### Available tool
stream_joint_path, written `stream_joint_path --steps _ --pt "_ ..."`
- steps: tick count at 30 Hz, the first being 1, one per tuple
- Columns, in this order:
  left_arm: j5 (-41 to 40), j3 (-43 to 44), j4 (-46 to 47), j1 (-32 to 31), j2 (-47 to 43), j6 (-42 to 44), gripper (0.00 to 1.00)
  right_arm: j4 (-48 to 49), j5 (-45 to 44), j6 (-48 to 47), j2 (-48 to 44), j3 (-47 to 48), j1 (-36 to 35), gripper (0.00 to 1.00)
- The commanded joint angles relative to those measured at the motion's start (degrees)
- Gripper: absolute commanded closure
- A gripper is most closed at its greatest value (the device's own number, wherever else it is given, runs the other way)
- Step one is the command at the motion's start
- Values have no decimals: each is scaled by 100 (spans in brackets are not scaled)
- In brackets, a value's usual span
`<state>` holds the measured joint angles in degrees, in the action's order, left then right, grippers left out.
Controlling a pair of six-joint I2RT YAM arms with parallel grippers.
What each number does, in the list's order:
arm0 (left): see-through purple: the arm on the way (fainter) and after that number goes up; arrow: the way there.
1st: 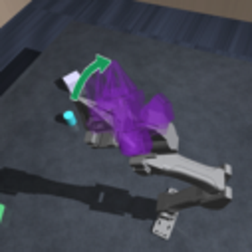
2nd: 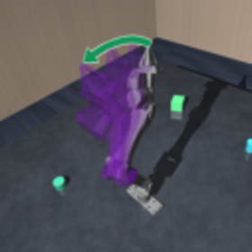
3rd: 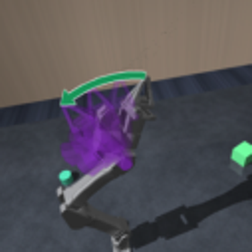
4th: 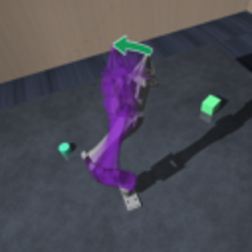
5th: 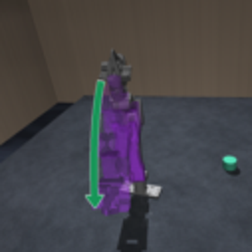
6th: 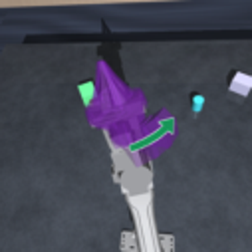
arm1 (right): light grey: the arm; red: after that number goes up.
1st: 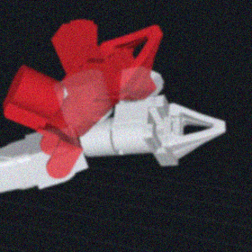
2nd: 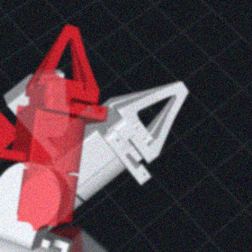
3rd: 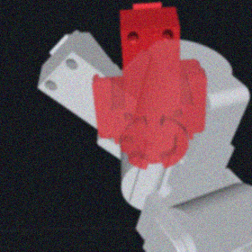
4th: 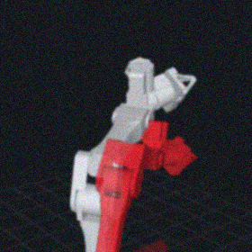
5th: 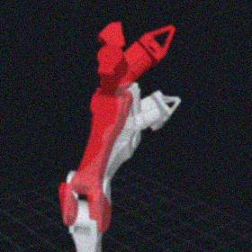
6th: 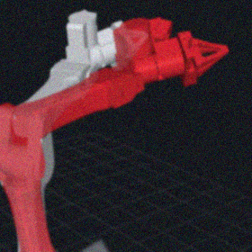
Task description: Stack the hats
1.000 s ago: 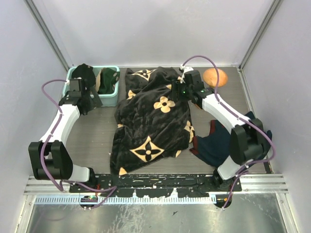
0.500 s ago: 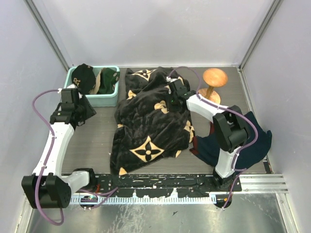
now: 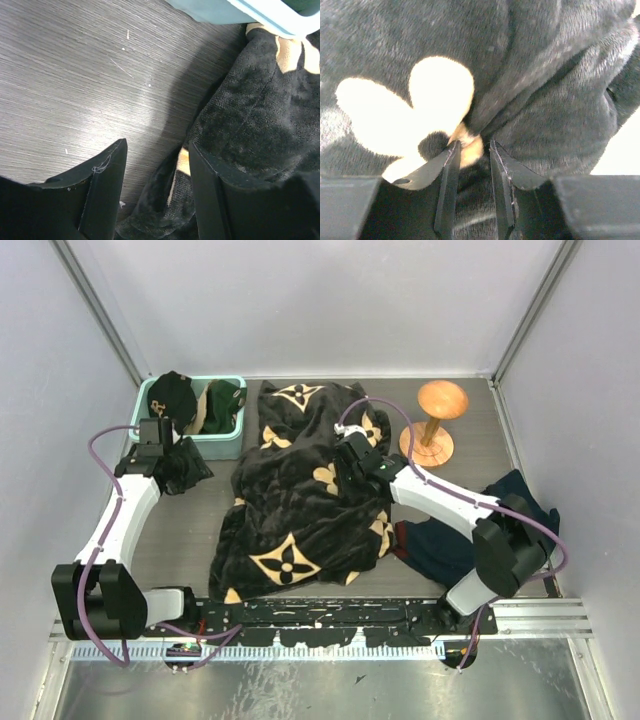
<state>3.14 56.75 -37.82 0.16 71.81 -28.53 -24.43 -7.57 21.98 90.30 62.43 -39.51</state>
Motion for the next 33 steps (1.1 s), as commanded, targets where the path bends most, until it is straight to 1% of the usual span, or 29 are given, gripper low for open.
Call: stream_joint_path --steps 1,3,4,5,6,9,11,13,15,17,18,20,23,24,25,26,28,31,32,33 --pt "222 265 60 -7 -52 16 40 -585 -705 -445 -229 263 -134 63" --pt "192 369 51 -4 -131 -32 39 -729 -562 -600 370 364 -140 66" --pt "165 475 27 -7 -166 -42 39 -787 -215 -603 703 382 -194 71" --pt "128 602 -27 -3 -182 -46 39 -834 5 -565 958 375 -287 81" --pt "89 769 -128 -7 -185 -21 39 -862 146 -487 1128 358 -438 86" --pt "56 1430 -558 -8 -132 92 38 -936 683 -71 1360 455 -1022 97" --pt "60 1841 -800 -7 -94 125 39 -895 1307 277 1574 646 -1398 99" --pt "94 2178 -916 -6 -93 181 38 -569 2056 664 1883 862 -1687 99" --pt "90 2415 -1165 -6 -149 215 37 155 3014 1231 2131 1011 -1833 99" --pt "85 2445 -1205 -6 -275 242 37 1160 3604 1956 2391 1090 -1858 99" --pt "66 2406 -1217 -5 -345 258 36 1482 3651 2189 2517 1219 -1851 99" --pt "35 2283 -1261 -3 -455 322 35 1596 3356 2202 2671 1622 -1836 99" --pt "31 2020 -1350 -3 -596 382 34 476 2533 1536 2675 2348 -1733 98" --pt "51 1884 -1376 -7 -642 379 34 191 2404 1263 2572 2437 -1714 92" --pt "82 1774 -1385 -5 -706 371 34 -66 2305 1018 2408 2442 -1713 83" --pt "131 1676 -1367 -4 -771 348 34 -202 2297 801 2205 2354 -1710 70" --pt "172 1472 -1315 -4 -913 307 33 -405 2261 329 1652 2113 -1703 53" --pt "145 1312 -1368 -7 -1043 340 33 -631 2054 -106 716 2019 -1611 37" --pt "132 1280 -1419 -2 -1072 354 33 -641 2025 -143 481 2004 -1508 33" --pt "127 1252 -1460 -3 -1110 359 33 -664 1966 -138 275 1993 -1390 32"
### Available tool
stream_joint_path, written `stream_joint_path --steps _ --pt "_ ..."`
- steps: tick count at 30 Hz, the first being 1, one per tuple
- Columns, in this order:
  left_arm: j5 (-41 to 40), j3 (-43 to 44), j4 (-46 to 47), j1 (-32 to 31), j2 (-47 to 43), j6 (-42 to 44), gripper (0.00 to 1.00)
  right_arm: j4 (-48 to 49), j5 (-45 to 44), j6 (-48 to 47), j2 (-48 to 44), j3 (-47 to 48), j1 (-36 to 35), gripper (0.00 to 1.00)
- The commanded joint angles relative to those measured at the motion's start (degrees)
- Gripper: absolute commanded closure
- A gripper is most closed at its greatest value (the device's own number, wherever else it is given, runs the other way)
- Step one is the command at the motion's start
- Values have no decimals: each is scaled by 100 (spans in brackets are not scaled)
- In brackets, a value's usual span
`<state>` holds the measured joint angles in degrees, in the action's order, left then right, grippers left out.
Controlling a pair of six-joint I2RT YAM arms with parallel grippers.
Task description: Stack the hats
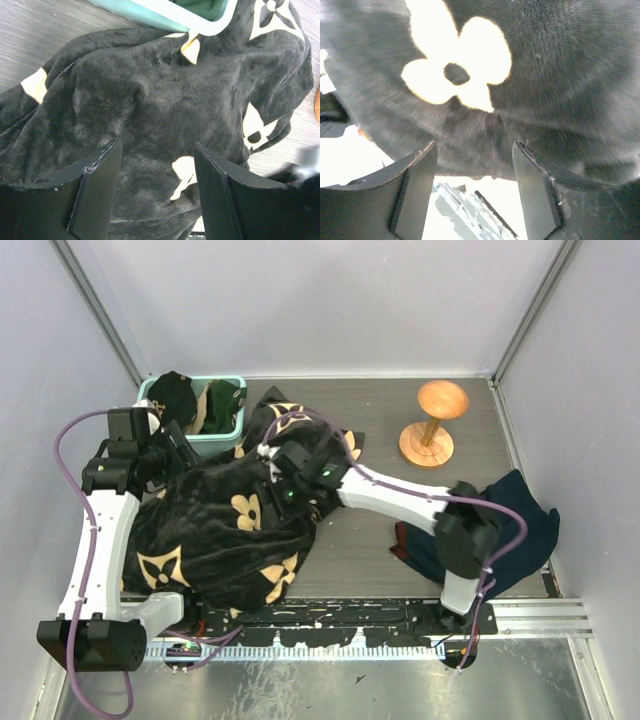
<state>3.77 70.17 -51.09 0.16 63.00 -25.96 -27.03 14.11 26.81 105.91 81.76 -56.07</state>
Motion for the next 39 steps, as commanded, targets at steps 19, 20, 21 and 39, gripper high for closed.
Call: stream_joint_path --steps 19,20,21,39 --pt "330 -1243 -374 -817 -1033 -1824 96 545 -1760 -1707 984 1277 1615 41" --pt "319 -1277 -402 -898 -1009 -1947 96 492 -1781 -1742 1163 1571 1657 41" --pt "336 -1313 -440 -974 -977 -2032 97 425 -1788 -1761 1298 1794 1721 41" --pt "462 -2441 -167 -1791 -63 -3496 98 -438 -1243 -1889 2075 3866 2160 41"
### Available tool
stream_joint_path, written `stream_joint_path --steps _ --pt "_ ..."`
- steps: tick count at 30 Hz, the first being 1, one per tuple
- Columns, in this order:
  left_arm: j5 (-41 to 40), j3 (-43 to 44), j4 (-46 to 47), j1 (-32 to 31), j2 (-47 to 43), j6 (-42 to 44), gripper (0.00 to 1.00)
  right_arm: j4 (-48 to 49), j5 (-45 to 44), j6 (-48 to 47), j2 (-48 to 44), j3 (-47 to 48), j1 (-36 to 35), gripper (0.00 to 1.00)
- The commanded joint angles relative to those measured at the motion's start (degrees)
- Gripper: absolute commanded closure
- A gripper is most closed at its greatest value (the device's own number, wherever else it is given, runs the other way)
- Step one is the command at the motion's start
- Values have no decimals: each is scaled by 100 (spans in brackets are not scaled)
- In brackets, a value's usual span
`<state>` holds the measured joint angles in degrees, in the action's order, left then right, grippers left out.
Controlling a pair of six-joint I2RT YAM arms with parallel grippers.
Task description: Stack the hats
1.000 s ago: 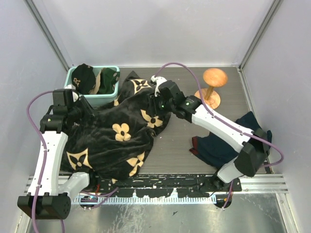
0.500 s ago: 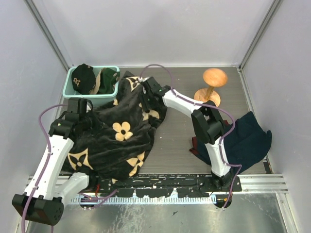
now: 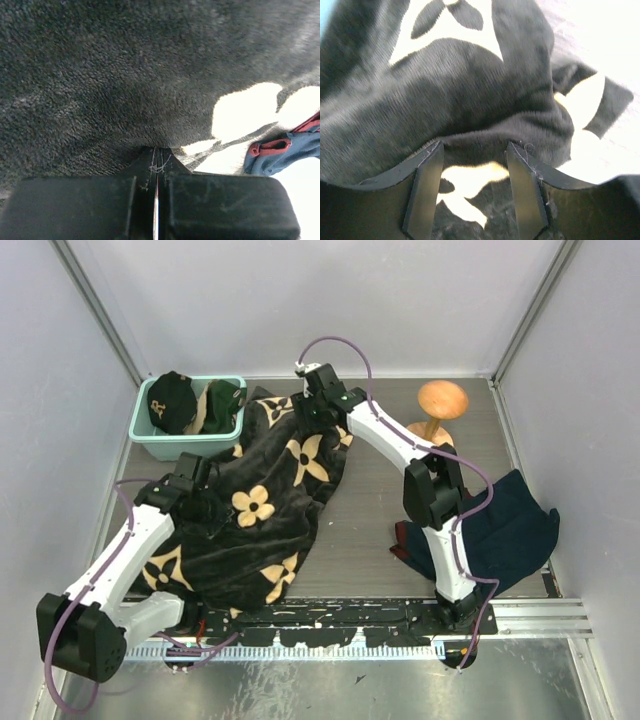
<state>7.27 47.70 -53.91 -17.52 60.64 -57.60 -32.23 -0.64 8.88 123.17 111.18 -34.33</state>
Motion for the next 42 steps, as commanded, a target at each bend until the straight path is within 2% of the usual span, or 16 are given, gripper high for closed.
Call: stream_joint_path --steps 1,5,10,12,13,16,20,27,31,36,42 --pt "134 -207 133 -16 261 -391 98 63 289 -82 584 1199 -16 41" --pt "112 -138 159 -6 705 -479 99 157 389 -12 1295 2061 -13 42" --pt "-119 142 284 123 1268 -377 99 528 433 252 1835 2137 87 46" --pt "-159 305 277 213 1614 -225 99 560 466 383 1903 1821 111 50" --pt "-205 417 273 258 1751 -145 99 600 487 416 1866 1585 103 56" --pt "-407 746 256 450 2178 276 99 691 489 501 1579 690 88 81" --pt "-692 1192 295 849 2704 951 99 744 429 462 829 -781 71 88" --pt "-791 1850 407 1441 3694 1682 99 858 547 508 -273 -2732 -294 90" --pt "-1204 2560 298 1577 4101 2233 99 851 631 742 -561 -3402 -948 90" --pt "-1662 3439 60 1737 4580 2790 99 945 913 1289 -553 -3510 -1778 90" --pt "-1505 3397 75 2287 4342 2992 99 1002 1424 1637 -341 -2840 -2190 90"
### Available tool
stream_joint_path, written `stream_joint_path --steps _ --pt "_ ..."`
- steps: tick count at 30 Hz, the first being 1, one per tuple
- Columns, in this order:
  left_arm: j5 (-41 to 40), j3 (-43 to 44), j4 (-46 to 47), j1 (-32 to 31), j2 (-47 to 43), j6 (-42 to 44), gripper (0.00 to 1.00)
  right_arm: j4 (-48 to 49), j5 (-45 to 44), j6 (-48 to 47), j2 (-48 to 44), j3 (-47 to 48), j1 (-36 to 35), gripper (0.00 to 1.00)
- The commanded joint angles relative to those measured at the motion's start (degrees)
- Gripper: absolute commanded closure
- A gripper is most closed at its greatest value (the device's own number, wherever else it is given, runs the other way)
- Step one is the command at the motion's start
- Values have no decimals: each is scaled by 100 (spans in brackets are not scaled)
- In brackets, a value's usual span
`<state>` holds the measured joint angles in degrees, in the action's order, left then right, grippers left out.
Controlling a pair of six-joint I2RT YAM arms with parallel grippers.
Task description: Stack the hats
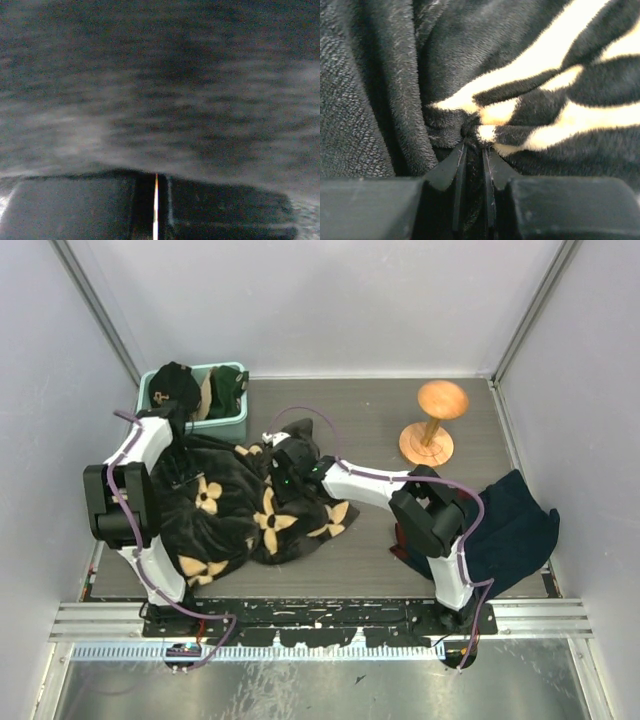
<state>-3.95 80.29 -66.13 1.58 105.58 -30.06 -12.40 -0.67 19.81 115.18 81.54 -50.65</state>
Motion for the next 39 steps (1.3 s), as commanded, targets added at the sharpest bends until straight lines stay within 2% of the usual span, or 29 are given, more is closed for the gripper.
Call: stream_joint_path --steps 1,3,6,8,9,14,18,28,30,36,39 --pt "-379 93 1278 393 -267 269 99 -1047 1391 533 451 242 -547 89" --pt "-315 -30 1245 400 -589 321 99 -1259 1245 397 319 432 -500 86" --pt "-40 -267 1297 395 -1285 265 97 -1591 1061 279 -118 607 -296 65" --pt "217 -388 1376 395 -1710 156 85 -1731 931 286 -421 786 -120 50" --pt "339 -453 1413 400 -1919 134 80 -1793 873 282 -524 926 -42 48" --pt "312 -513 1483 391 -2682 57 73 -2233 838 357 -483 2131 303 43" --pt "213 -524 1516 387 -2923 17 66 -2056 759 752 4 2992 597 42" --pt "330 -627 1274 387 -3338 6 63 -2169 986 1876 2597 6573 1148 43" --pt "292 -581 1194 392 -3493 49 62 -1884 953 1951 2694 6458 1161 42" --pt "349 -670 1153 391 -3693 29 62 -98 1076 2335 2015 4413 1157 40" --pt "377 -751 1177 387 -3758 15 62 524 1044 2486 1777 3957 1158 40"
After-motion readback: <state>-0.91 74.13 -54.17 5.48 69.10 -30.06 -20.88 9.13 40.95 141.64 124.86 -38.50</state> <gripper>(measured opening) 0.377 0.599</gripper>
